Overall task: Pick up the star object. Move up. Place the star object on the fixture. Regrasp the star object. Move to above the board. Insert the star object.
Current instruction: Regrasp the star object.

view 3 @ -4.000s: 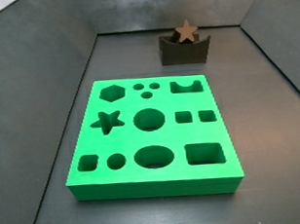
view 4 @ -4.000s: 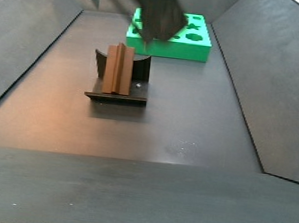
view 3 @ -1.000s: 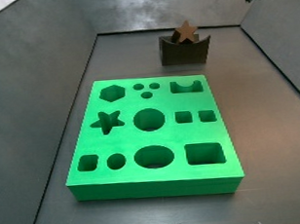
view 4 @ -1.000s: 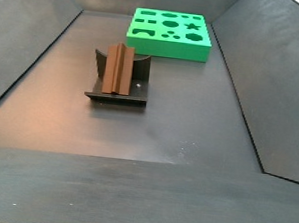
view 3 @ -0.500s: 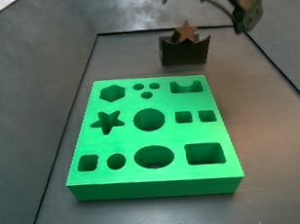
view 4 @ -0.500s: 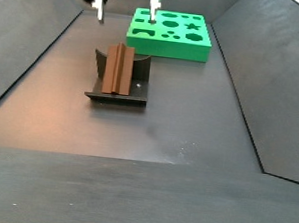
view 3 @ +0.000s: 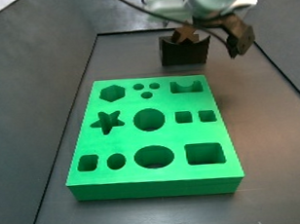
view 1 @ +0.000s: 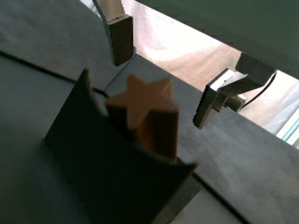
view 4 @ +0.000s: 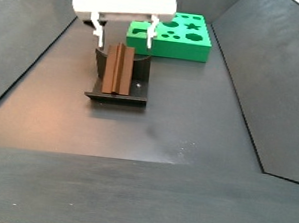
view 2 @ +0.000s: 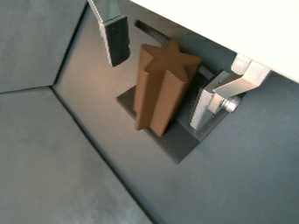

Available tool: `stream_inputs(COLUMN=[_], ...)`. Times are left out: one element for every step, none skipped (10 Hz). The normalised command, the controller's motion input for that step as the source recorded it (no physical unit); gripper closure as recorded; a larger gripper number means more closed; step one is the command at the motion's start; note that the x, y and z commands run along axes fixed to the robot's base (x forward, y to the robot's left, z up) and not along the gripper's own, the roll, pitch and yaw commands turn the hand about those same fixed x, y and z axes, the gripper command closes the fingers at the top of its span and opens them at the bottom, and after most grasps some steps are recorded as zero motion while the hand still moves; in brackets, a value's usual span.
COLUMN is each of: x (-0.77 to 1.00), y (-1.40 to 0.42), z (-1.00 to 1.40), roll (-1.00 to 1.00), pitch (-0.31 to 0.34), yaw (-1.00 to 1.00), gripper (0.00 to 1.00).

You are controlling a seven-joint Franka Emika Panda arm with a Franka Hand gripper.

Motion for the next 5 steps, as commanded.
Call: stream_inputs(x=[0.09, 0.08, 0.07, 0.07, 0.02], y=[0.01, 0.01, 0.01, 0.01, 0.00], z=[-0.72, -0.62, -0.42, -0.28, -0.17], roll=[0.07, 0.07, 0.06, 0.06, 0.05], pitch=[-0.049, -0.039, -0.025, -0.011, 0.011], yaw=[-0.04, -0.04, -0.03, -0.02, -0.01], gripper=[0.00, 0.00, 0.00, 0.00, 0.00])
